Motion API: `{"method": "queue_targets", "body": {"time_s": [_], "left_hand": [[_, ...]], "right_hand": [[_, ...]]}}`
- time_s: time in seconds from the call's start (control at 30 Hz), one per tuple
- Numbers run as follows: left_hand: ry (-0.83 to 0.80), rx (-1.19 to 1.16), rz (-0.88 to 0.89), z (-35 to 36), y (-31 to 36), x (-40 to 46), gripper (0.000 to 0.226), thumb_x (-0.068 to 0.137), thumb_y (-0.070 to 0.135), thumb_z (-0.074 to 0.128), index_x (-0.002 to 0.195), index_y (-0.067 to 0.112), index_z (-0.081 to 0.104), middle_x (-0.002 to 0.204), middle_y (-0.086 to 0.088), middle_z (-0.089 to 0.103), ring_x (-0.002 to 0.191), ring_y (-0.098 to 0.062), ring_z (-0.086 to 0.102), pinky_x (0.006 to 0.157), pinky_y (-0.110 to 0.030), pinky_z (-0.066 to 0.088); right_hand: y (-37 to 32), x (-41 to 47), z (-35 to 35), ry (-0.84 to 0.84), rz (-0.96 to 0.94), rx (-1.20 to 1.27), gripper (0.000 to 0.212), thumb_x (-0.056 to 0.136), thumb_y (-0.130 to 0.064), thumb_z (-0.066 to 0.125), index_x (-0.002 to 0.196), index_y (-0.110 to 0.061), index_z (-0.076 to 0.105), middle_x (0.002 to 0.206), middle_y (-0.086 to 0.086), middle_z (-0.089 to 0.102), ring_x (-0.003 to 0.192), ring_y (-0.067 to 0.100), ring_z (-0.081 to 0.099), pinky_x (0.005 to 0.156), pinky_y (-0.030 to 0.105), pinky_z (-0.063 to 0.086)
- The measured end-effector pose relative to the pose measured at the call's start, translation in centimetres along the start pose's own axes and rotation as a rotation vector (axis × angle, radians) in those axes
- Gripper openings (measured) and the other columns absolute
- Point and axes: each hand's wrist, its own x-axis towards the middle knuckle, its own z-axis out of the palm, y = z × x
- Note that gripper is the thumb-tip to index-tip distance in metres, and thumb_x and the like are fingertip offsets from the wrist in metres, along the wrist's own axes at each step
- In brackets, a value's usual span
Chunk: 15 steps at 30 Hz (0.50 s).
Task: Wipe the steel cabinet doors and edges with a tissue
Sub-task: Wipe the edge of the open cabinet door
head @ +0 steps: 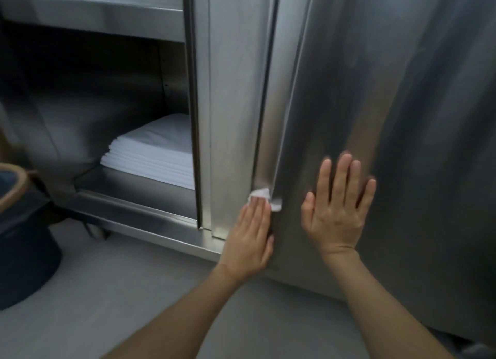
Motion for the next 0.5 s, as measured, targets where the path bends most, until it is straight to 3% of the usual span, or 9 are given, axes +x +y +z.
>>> {"method": "queue_targets", "body": {"time_s": [0.13,0.33,0.4,0.5], "left_hand": [[-0.039,0.003,-0.069,-0.4,0.7,0.1,0.064,0.106,0.033,0.019,0.155,0.003,-0.006,0.158,-0.023,0.020,0.153,-0.027,-0.003,0.125,-0.037,0.002],[0.163,-0.080,-0.052,-2.9,-0.4,9.3,0.063,0.105,0.031,0.020,0.156,0.003,-0.006,0.164,-0.009,-0.017,0.152,-0.027,-0.006,0.124,-0.040,0.002],[0.130,-0.085,-0.049,-1.7,-0.1,6.4,0.064,0.105,0.031,0.021,0.156,0.002,-0.006,0.164,-0.010,-0.016,0.153,-0.028,-0.005,0.124,-0.040,0.002],[-0.046,-0.022,-0.034,0.6,0.4,-2.2,0.067,0.105,0.034,0.024,0.155,0.000,-0.006,0.165,-0.014,-0.011,0.153,-0.031,-0.002,0.124,-0.039,0.002]], "right_hand": [[0.1,0.1,-0.1,0.006,0.001,-0.003,0.063,0.101,-0.028,0.034,0.157,-0.007,0.017,0.157,0.020,0.024,0.153,0.028,0.002,0.123,0.051,0.004],[0.2,0.3,-0.3,0.002,-0.008,-0.012,0.062,0.102,-0.029,0.031,0.157,-0.007,0.016,0.156,0.020,0.026,0.153,0.028,0.002,0.123,0.051,0.004],[0.1,0.1,-0.2,0.000,-0.009,-0.007,0.062,0.101,-0.029,0.032,0.158,-0.008,0.015,0.157,0.019,0.024,0.153,0.028,0.001,0.123,0.051,0.004],[-0.1,0.1,-0.3,-0.002,-0.015,-0.014,0.062,0.101,-0.029,0.033,0.157,-0.008,0.016,0.160,0.014,0.019,0.153,0.028,0.000,0.123,0.051,0.003]]}}
